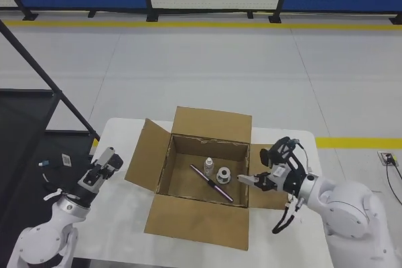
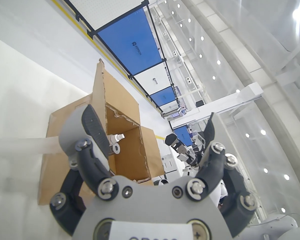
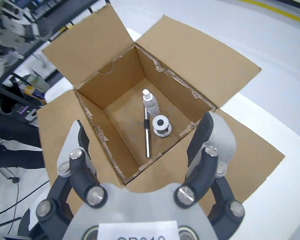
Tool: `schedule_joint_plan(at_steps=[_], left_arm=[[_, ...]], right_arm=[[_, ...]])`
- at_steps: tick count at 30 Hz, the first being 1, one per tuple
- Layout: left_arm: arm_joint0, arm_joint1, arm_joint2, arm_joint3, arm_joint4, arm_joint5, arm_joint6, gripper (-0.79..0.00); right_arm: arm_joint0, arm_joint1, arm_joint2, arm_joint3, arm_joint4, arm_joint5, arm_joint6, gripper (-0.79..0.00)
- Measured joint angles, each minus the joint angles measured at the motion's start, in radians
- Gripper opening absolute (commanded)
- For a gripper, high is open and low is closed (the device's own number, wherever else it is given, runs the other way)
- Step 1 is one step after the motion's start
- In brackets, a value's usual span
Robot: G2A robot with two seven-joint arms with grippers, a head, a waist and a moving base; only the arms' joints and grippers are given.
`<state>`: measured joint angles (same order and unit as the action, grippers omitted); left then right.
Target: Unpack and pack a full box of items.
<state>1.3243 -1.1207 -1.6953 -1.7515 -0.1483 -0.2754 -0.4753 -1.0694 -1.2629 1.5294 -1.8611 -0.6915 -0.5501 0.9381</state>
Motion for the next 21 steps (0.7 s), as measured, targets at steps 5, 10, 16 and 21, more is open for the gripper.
schedule_joint_plan(at_steps=[5,10,16,21], left_arm=[[-0.009,0.001,0.016,0.008,0.009,0.016,-0.016,0.000],[-0.020,0.002,0.049,-0.003,0.037,0.029,-0.046,0.000],[-0.029,0.000,0.094,-0.033,0.050,0.028,-0.063,0.000],[-0.039,-0.002,0.135,-0.051,0.057,0.032,-0.078,0.000]], right_arm=[[0.000,0.001,0.002,0.001,0.006,-0.003,0.004,0.000],[-0.004,0.001,0.003,0.003,0.007,0.004,-0.004,0.000],[-0.027,0.009,0.075,0.051,0.099,0.124,-0.069,0.000],[-0.033,0.027,0.164,0.130,0.279,0.129,0.003,0.000]])
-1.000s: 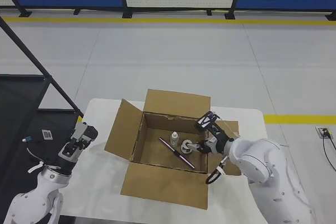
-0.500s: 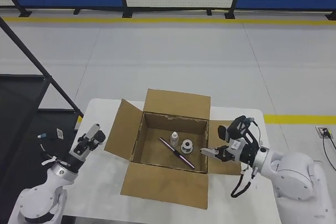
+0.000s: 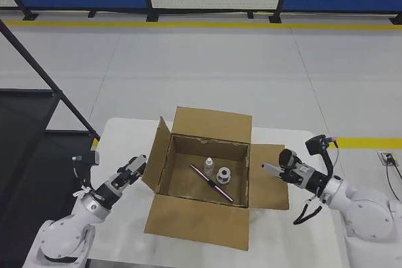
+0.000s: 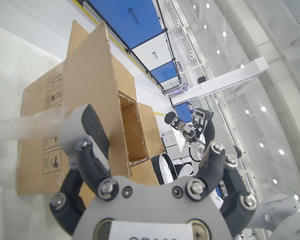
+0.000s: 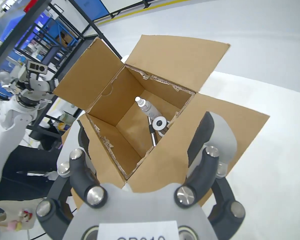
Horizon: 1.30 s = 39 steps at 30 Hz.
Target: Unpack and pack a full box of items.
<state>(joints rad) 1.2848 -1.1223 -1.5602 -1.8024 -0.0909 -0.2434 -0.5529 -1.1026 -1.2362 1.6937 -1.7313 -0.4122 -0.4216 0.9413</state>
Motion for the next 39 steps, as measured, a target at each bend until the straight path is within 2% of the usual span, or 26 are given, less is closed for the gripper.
schedule_joint_plan(at_steps=[6,11,25,30,39], left_arm=[[-0.032,-0.003,0.059,0.007,0.019,0.012,-0.023,0.000],[-0.073,-0.007,0.112,0.053,0.032,0.028,-0.046,0.000],[-0.161,-0.019,0.215,0.175,0.033,0.033,-0.057,0.000],[-0.173,-0.022,0.236,0.196,0.033,0.030,-0.052,0.000],[-0.185,-0.027,0.262,0.216,0.034,0.033,-0.045,0.000]], right_arm=[[0.008,0.024,0.093,0.125,0.138,0.034,0.102,0.000],[0.022,0.040,0.111,0.210,0.183,0.018,0.143,0.000],[0.156,0.063,-0.045,0.389,0.308,-0.068,0.319,0.000],[0.190,0.070,-0.083,0.395,0.407,-0.113,0.346,0.000],[0.218,0.091,-0.189,0.356,0.584,-0.125,0.333,0.000]])
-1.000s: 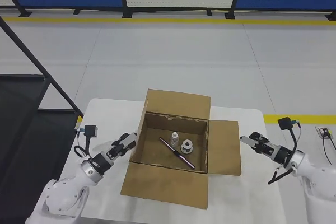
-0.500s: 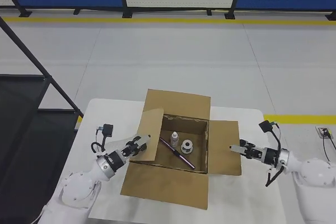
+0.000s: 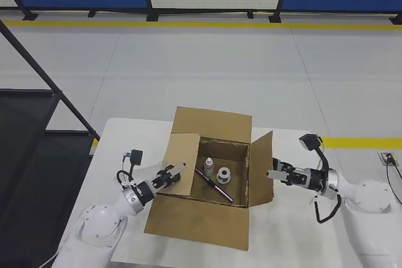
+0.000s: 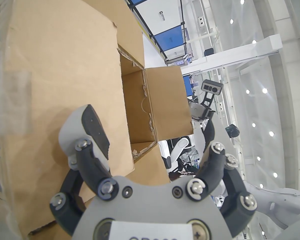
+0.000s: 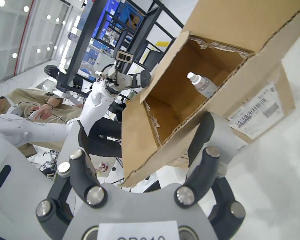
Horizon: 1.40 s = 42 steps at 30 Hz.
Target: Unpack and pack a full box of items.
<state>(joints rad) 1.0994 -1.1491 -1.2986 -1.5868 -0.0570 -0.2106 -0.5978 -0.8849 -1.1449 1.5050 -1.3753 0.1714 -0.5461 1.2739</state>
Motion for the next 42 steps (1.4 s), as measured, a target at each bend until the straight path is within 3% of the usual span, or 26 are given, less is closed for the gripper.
schedule_joint_plan(at_steps=[5,10,27,36,42], left_arm=[[-0.007,-0.002,0.008,0.009,0.003,0.005,0.003,0.000],[-0.013,-0.003,0.014,0.020,0.000,0.013,0.011,0.000],[-0.037,-0.009,0.029,0.051,-0.011,0.033,0.017,0.000],[-0.059,-0.011,0.040,0.069,-0.003,0.048,0.001,0.000],[-0.067,-0.012,0.046,0.080,0.000,0.053,-0.011,0.000]], right_arm=[[0.036,-0.003,-0.085,0.001,0.003,-0.011,-0.020,0.000],[0.062,-0.017,-0.184,-0.014,-0.050,-0.003,-0.115,0.000],[0.133,-0.052,-0.424,-0.032,-0.457,0.050,-0.395,0.000],[0.136,-0.057,-0.482,-0.058,-0.609,0.107,-0.435,0.000],[0.152,-0.062,-0.511,-0.044,-0.625,0.143,-0.418,0.000]])
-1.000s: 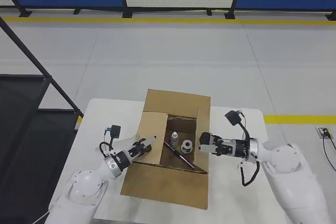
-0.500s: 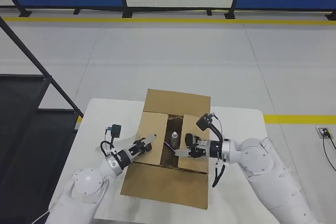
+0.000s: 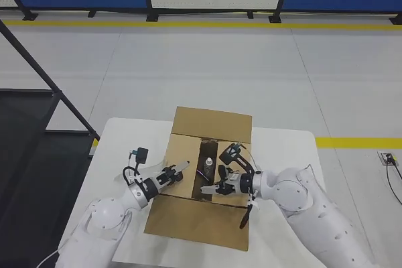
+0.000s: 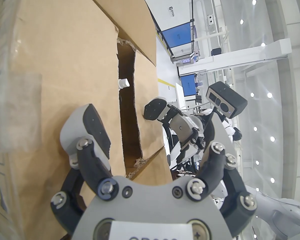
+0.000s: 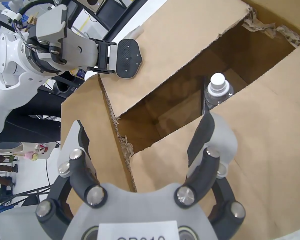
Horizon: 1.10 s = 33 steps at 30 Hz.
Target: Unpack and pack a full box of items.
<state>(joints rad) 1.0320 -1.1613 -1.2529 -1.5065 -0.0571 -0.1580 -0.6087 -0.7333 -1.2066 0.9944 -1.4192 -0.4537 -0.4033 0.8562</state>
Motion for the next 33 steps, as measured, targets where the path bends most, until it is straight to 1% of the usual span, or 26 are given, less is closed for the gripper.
schedule_joint_plan(at_steps=[4,8,12,17,20,24,27,29,33], left_arm=[[-0.003,0.000,-0.002,0.002,-0.005,-0.005,-0.005,0.000],[0.005,0.003,-0.022,-0.021,-0.022,-0.026,-0.013,0.000],[0.027,0.011,-0.066,-0.068,-0.036,-0.047,-0.038,0.000],[0.080,0.029,-0.159,-0.134,-0.063,-0.060,-0.082,0.000],[0.132,0.043,-0.236,-0.177,-0.086,-0.072,-0.135,0.000],[0.236,0.065,-0.358,-0.239,-0.084,-0.105,-0.237,0.000],[0.303,0.079,-0.427,-0.255,-0.078,-0.120,-0.317,0.000],[0.327,0.085,-0.449,-0.247,-0.074,-0.122,-0.364,0.000],[0.343,0.096,-0.452,-0.216,-0.051,-0.128,-0.464,0.000]], right_arm=[[0.012,-0.002,-0.005,0.015,0.009,0.005,0.002,0.000],[0.011,0.000,0.012,0.010,0.031,-0.006,-0.017,0.000],[-0.003,0.007,0.045,-0.018,0.046,-0.013,-0.038,0.000],[-0.029,0.015,0.089,-0.048,0.054,-0.011,-0.096,0.000],[-0.028,0.020,0.085,-0.059,-0.001,-0.017,-0.059,0.000],[-0.028,0.019,0.085,-0.058,0.012,-0.017,-0.055,0.000],[-0.028,0.019,0.085,-0.058,0.012,-0.017,-0.056,0.000],[-0.034,0.019,0.089,-0.054,0.007,-0.001,-0.073,0.000],[-0.024,0.010,0.098,0.004,0.025,0.069,-0.191,0.000]])
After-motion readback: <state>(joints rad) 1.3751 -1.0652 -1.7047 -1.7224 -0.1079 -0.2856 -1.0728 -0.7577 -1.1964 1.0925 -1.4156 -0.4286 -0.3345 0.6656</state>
